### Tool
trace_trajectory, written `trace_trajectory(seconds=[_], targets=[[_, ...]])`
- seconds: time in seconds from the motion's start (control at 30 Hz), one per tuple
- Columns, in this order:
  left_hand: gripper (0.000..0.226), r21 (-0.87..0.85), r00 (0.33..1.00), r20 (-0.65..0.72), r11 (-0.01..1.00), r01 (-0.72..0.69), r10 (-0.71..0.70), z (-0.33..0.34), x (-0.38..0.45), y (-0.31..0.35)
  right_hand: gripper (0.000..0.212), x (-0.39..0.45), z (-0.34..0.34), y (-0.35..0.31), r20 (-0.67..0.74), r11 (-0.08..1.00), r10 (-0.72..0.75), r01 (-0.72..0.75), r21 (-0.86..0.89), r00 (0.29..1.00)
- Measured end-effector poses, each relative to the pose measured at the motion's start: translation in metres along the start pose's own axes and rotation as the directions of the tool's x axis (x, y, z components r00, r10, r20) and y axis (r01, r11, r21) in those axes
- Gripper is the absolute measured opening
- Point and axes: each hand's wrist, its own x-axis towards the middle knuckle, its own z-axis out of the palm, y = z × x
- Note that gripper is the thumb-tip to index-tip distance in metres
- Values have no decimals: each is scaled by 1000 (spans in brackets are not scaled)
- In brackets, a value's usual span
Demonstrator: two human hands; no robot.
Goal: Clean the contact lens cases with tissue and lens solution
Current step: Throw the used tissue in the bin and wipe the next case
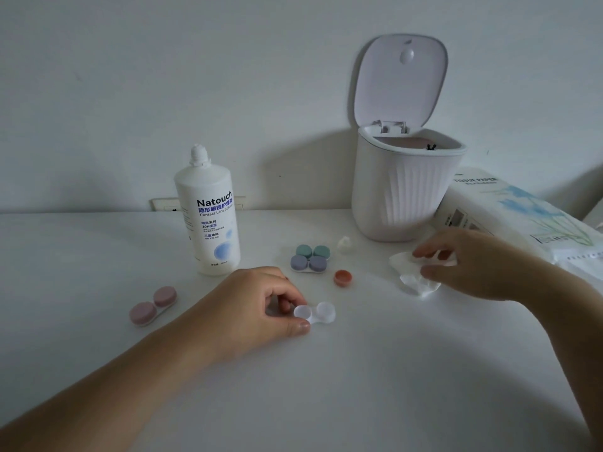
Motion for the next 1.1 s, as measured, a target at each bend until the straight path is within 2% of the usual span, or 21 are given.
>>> trace_trajectory(seconds=[0.1,0.23,0.43,0.6,1.1], targets=[[16,-13,1000,-7,1000,4,-4,1,0,0,30,2,7,-3,16,1000,17,-17,-19,1000],[15,-20,1000,-13,1000,16,-16,1,0,1,10,5,19,-4,-91,998,33,-28,53,995],[14,-20,1000,-28,1000,13,-13,2,-1,2,15,2,39,1,-262,910,89,28,414,961],[14,-27,998,-43,999,36,-37,3,-3,2,2,1,39,2,-284,780,206,18,626,937],[14,-52,992,-100,996,73,-78,-15,3,13,13,-2,36,-2,-235,745,173,29,666,956]])
